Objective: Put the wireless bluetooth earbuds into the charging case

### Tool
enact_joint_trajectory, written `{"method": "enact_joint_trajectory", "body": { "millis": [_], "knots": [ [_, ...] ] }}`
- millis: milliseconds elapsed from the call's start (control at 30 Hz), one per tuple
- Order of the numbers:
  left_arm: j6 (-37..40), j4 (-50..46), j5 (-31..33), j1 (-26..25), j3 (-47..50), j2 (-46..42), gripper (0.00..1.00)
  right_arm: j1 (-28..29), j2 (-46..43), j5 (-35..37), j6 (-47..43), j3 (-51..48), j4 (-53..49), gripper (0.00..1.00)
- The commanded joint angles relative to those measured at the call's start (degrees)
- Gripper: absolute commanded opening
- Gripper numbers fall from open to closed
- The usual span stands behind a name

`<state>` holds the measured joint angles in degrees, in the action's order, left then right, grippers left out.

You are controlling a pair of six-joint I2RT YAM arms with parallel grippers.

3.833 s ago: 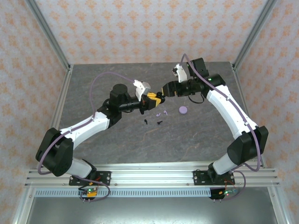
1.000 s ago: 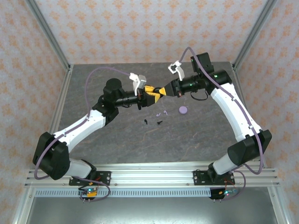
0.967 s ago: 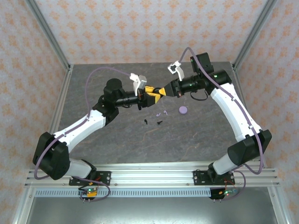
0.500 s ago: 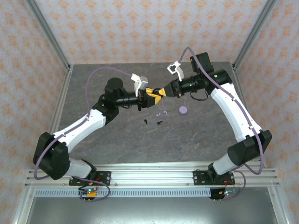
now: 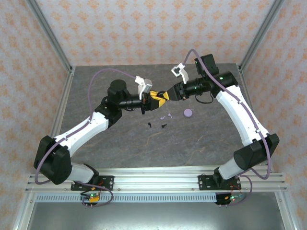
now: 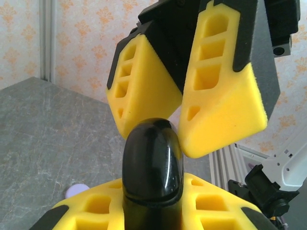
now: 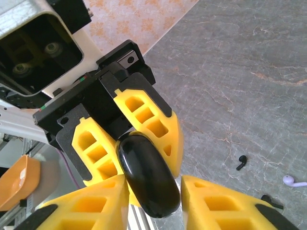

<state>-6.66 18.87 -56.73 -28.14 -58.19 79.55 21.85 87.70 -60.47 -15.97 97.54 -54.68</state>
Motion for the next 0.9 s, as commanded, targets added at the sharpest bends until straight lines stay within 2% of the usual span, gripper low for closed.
{"method": "enact_joint_trajectory", "body": {
  "millis": [0,200,533,700,867],
  "knots": [
    [3.74,1.93,-1.87,-1.21,-0.35,-0.88,0.09,0.11,-0.05,5.10,1.55,1.13,1.36,0.43],
    [5.19,1.54,-1.89,-1.57,-0.34,-1.39,0.08,0.12,0.24,9.16,3.77,0.99,2.51,0.53],
    [6.66,0.10,1.01,-2.14,0.07,-1.68,0.09,0.12,0.58,14.94,6.47,1.23,3.20,0.61],
    [6.42,0.23,4.22,-2.29,0.71,-1.59,0.09,0.06,-0.19,15.86,7.12,1.16,3.71,0.63],
    [5.45,3.27,9.82,-2.20,3.53,-1.15,0.09,0.06,-3.86,23.59,11.39,-1.38,8.13,0.67]
  ]
}}
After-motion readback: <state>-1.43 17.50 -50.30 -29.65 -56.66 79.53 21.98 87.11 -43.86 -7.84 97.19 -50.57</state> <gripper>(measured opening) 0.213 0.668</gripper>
